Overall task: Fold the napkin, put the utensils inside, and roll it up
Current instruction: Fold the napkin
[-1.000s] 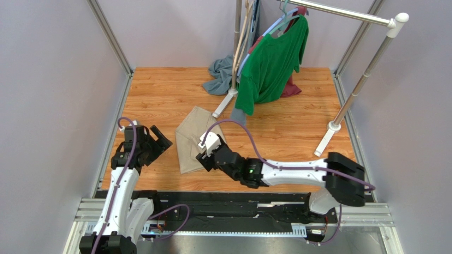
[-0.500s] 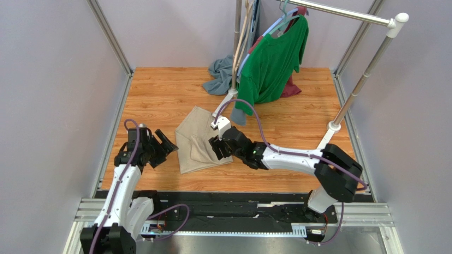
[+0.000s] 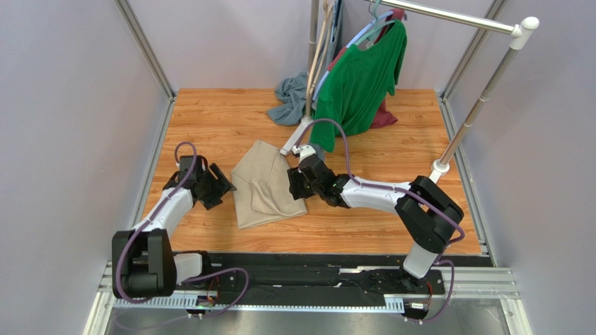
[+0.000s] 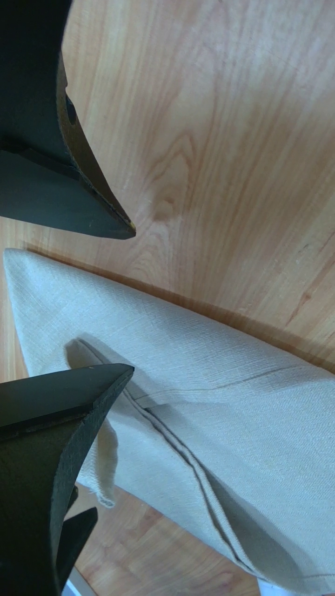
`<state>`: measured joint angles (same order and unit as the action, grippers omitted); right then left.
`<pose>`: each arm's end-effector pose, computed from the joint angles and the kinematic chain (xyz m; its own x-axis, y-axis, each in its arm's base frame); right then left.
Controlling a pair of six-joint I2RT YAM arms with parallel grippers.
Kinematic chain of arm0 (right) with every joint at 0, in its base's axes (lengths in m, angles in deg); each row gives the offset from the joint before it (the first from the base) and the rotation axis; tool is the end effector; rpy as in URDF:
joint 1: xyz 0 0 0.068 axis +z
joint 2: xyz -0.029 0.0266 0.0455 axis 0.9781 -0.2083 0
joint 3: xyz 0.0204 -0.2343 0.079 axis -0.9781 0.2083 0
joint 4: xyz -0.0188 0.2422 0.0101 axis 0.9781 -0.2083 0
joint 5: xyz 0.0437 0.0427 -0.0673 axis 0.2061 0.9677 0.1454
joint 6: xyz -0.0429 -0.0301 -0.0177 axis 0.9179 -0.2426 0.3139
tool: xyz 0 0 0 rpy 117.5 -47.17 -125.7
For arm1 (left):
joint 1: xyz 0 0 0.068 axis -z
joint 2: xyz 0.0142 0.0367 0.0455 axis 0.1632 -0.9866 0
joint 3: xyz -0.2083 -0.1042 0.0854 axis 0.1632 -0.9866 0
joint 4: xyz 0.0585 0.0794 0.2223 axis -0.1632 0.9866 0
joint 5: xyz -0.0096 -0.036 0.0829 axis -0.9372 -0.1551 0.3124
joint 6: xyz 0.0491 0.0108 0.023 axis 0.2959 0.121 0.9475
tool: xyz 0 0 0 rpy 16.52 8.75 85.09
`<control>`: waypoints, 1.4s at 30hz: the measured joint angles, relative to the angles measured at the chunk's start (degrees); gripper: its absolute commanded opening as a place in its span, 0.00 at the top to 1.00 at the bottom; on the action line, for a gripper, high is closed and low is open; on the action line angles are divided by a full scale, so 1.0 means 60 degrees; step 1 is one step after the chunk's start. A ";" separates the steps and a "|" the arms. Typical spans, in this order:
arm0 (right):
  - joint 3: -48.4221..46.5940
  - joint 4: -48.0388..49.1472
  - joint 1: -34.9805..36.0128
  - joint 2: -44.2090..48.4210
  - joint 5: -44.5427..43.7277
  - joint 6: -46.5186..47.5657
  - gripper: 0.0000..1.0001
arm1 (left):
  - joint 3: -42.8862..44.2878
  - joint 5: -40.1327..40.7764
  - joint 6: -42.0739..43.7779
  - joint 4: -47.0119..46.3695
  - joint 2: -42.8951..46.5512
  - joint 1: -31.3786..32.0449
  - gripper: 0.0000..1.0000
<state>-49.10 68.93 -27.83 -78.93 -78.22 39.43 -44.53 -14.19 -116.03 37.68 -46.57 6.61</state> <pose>0.2234 0.2610 0.1670 -0.6486 -0.2482 -0.7195 -0.5169 0.8375 0.1770 0.2105 0.0035 0.1658 -0.6520 -0.6945 -0.3042 -0.5280 0.7038 -0.4752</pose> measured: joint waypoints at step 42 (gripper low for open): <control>0.1752 0.0557 0.1381 0.0477 0.0984 -0.3508 0.39 | 0.0641 0.0969 0.0277 0.1104 0.1960 0.2663 0.26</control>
<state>-38.59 72.27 -19.54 -76.07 -72.32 18.39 -40.68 -8.37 -114.36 44.31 -34.81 22.59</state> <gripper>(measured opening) 0.594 0.767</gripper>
